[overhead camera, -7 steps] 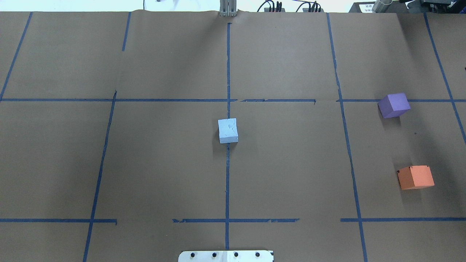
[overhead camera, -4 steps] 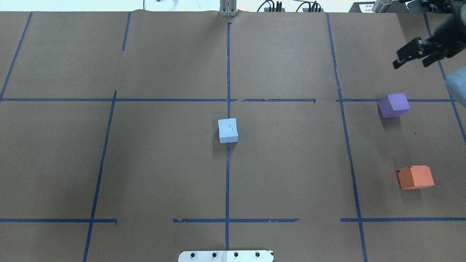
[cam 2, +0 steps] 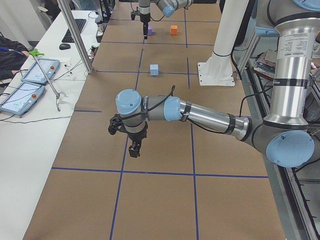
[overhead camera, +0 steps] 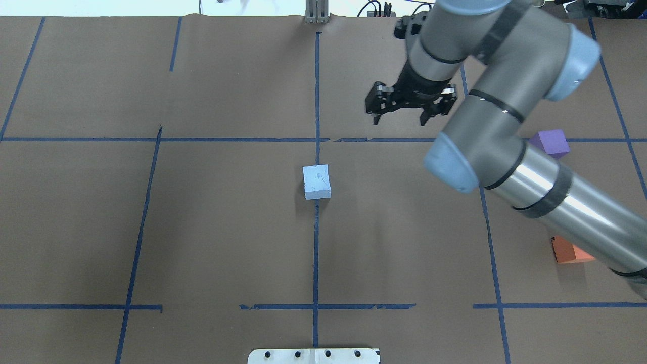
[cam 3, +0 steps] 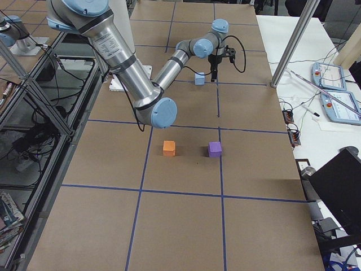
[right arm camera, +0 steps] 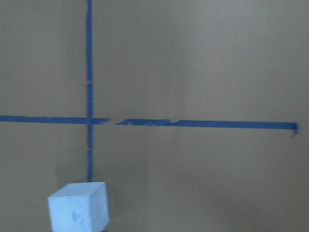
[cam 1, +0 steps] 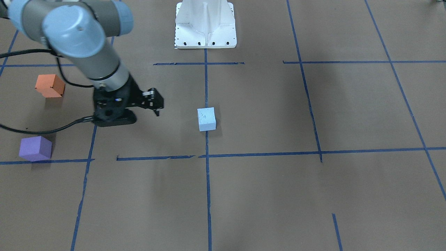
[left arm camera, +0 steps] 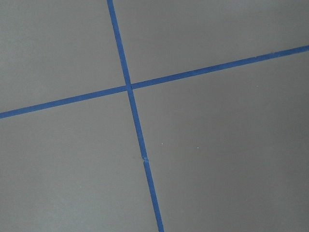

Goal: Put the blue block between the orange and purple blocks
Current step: 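Reach the right gripper over to the light blue cube and grasp it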

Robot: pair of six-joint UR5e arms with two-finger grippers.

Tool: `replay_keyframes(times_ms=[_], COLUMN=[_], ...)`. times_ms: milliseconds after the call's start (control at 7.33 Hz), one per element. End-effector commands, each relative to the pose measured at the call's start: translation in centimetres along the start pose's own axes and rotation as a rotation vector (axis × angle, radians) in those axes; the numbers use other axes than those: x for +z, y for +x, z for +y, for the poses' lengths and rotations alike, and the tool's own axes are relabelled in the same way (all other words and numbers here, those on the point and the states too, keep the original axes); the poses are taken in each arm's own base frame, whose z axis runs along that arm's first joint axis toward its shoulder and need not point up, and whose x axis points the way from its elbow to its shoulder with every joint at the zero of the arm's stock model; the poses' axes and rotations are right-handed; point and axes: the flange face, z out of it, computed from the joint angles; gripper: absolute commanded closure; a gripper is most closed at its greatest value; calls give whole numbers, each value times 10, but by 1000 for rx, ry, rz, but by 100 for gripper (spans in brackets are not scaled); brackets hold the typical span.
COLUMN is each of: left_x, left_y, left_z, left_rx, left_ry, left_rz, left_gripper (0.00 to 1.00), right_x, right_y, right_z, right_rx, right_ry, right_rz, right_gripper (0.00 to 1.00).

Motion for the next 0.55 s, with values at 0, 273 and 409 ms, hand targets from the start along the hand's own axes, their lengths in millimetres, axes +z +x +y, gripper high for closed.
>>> replay_keyframes(times_ms=[0, 273, 409], left_x=[0, 0, -1], left_y=[0, 1, 1], left_z=[0, 0, 0], left_rx=[0, -30, -29], left_ry=[-1, 2, 3], left_rz=[0, 0, -1], left_gripper=[0, 0, 0], right_x=[47, 80, 95], right_y=[-104, -124, -128], right_z=[37, 55, 58], right_rx=[-15, -25, -42], right_ry=[11, -7, 9], right_rz=[54, 93, 97], right_gripper=[0, 0, 0])
